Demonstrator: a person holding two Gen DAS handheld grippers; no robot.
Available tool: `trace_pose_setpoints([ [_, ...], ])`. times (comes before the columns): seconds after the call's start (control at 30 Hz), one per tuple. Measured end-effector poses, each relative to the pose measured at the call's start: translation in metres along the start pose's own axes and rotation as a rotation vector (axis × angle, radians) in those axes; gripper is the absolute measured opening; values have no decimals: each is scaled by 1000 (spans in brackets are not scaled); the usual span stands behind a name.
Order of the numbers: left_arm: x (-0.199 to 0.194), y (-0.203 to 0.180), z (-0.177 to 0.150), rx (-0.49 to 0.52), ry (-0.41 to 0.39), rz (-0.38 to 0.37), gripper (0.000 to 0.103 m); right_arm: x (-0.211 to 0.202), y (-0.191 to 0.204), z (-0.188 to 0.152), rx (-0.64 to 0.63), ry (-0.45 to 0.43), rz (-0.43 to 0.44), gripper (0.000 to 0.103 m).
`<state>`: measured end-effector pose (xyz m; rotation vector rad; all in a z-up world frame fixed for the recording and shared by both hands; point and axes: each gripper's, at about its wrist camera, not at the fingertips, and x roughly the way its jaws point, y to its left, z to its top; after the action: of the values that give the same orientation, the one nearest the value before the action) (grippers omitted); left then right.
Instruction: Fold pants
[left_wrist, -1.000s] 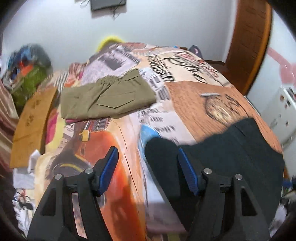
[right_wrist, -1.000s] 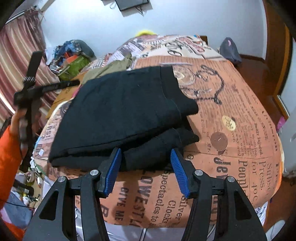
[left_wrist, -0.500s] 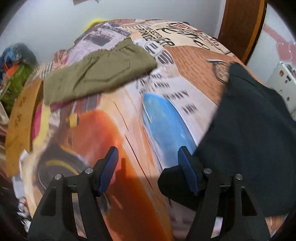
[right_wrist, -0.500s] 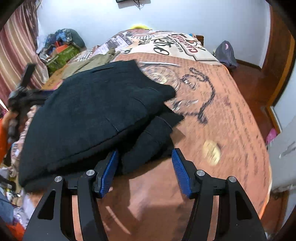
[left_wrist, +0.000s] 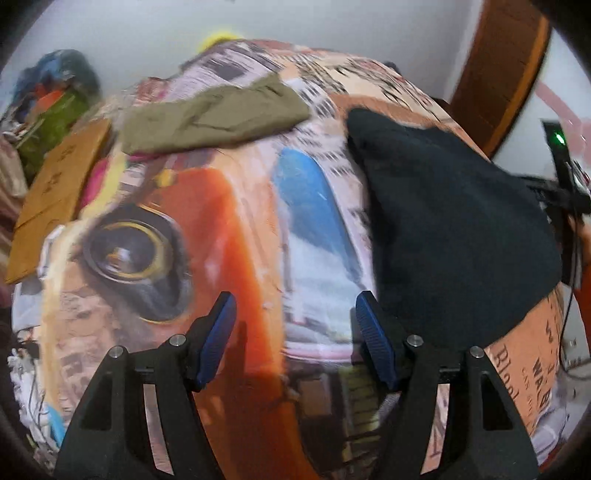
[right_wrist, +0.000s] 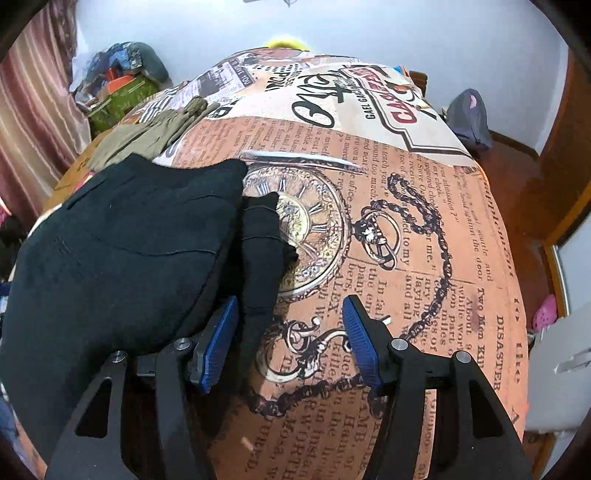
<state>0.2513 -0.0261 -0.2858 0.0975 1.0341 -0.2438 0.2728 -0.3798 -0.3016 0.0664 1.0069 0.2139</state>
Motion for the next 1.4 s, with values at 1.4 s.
trace_pose_setpoints([
  [1.4,49,-90,85,234,-57,-59,79,-22,90,-3,-135,-65,83,54],
])
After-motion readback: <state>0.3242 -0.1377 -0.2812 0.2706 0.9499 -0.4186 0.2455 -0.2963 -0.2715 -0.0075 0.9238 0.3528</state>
